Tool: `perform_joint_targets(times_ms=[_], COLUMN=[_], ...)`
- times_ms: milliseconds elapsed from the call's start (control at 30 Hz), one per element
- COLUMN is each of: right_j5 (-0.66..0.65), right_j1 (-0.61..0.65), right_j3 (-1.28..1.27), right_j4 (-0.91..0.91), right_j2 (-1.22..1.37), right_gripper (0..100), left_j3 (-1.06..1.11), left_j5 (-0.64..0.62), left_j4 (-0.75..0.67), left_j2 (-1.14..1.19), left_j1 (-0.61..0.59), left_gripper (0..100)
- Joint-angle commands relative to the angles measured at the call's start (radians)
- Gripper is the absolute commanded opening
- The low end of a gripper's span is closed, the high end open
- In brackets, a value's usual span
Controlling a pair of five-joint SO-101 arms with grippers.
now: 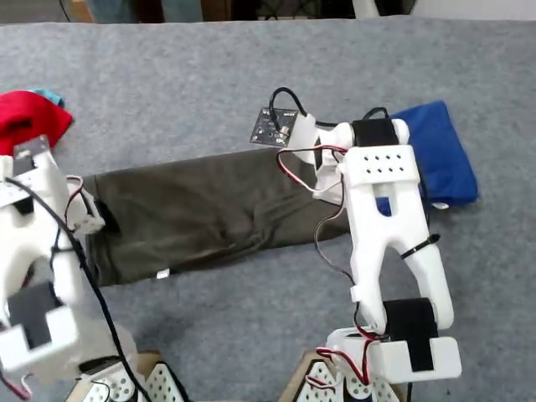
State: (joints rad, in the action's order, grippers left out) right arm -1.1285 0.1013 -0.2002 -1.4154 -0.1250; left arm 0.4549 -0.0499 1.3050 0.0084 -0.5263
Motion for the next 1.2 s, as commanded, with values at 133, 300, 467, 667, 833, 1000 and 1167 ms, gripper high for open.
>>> perform_joint_targets(times_ms=[133,300,467,667,833,1000,1167], right_j5=[0.005,0.006,0.006,0.006,0.009,0.069,0.080], right_j1=[0.041,0.054,0.051,0.049,0.054,0.054,0.049], right_j3=[0.002,0.001,0.004,0.004,0.024,0.099,0.193], right_j4=[-0.003,-0.005,-0.005,-0.005,-0.005,-0.005,-0.005], right_j2=[-0.042,-0.042,-0.044,-0.044,-0.044,-0.044,-0.044], right_gripper=[1.5,1.5,1.5,1.5,1.5,1.5,1.5], left_j3=[-0.048,-0.094,-0.117,-0.124,-0.171,-0.213,-0.231], left_j5=[-0.071,-0.071,-0.063,-0.063,-0.060,-0.060,-0.060], left_j4=[-0.100,-0.077,-0.066,-0.064,0.020,0.083,0.121], left_j2=[0.203,0.235,0.242,0.230,0.153,-0.026,-0.198], left_j1=[-0.010,-0.008,-0.008,-0.010,-0.008,-0.010,-0.015], left_gripper=[27,21,2,3,3,3,3])
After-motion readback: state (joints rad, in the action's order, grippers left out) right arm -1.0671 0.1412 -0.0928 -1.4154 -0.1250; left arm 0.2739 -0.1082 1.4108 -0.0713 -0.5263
